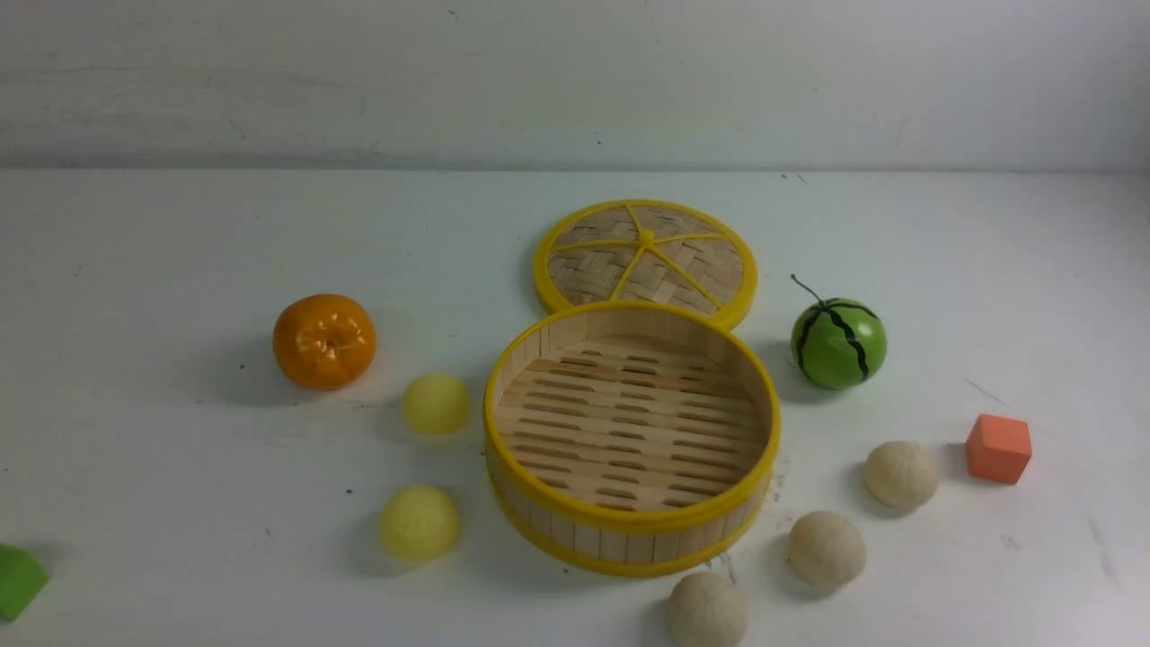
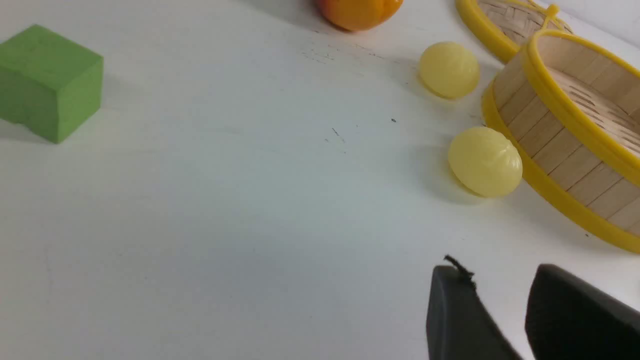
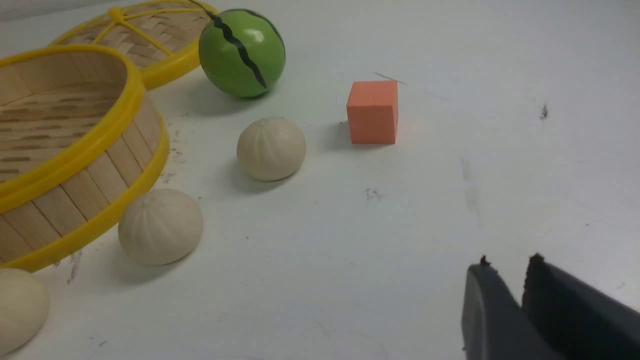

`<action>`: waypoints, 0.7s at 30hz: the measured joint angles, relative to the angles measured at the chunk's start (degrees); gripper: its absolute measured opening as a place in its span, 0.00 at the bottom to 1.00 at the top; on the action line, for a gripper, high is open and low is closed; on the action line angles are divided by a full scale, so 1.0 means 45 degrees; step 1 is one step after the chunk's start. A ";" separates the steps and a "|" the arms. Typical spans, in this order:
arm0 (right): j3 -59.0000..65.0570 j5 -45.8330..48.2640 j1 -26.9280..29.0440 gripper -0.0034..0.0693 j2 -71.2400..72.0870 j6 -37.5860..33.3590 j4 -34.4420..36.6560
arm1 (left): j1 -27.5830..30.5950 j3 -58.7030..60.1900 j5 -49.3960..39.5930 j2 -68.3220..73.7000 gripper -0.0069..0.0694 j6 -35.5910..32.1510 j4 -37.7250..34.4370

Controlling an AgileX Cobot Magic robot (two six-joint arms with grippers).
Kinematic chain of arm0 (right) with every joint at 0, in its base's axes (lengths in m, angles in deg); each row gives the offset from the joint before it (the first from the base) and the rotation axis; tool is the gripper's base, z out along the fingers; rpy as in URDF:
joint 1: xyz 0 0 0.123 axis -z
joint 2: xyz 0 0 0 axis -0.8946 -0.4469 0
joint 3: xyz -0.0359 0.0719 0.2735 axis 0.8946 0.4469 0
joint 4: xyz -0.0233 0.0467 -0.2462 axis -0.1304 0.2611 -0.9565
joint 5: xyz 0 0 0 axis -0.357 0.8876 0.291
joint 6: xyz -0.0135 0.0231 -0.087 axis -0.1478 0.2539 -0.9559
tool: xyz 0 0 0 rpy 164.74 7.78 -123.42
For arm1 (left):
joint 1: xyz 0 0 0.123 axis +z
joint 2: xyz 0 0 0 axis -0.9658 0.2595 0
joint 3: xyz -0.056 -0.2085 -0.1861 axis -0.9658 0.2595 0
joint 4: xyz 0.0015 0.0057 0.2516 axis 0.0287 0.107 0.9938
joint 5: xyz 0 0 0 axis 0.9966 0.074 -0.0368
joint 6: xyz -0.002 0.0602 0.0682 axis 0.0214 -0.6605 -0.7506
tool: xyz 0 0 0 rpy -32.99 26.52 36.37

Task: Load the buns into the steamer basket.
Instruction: Use the left arm to grab a steamed stuffed bun

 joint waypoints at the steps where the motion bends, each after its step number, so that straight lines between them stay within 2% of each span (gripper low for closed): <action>1: 0.0000 0.0000 0.0000 0.20 0.0000 0.0000 0.0000 | 0.0000 0.0000 0.0000 0.0000 0.37 0.0000 0.0000; 21: 0.0000 0.0000 0.0000 0.20 0.0000 0.0000 0.0000 | 0.0000 0.0000 0.0000 0.0000 0.39 0.0000 0.0000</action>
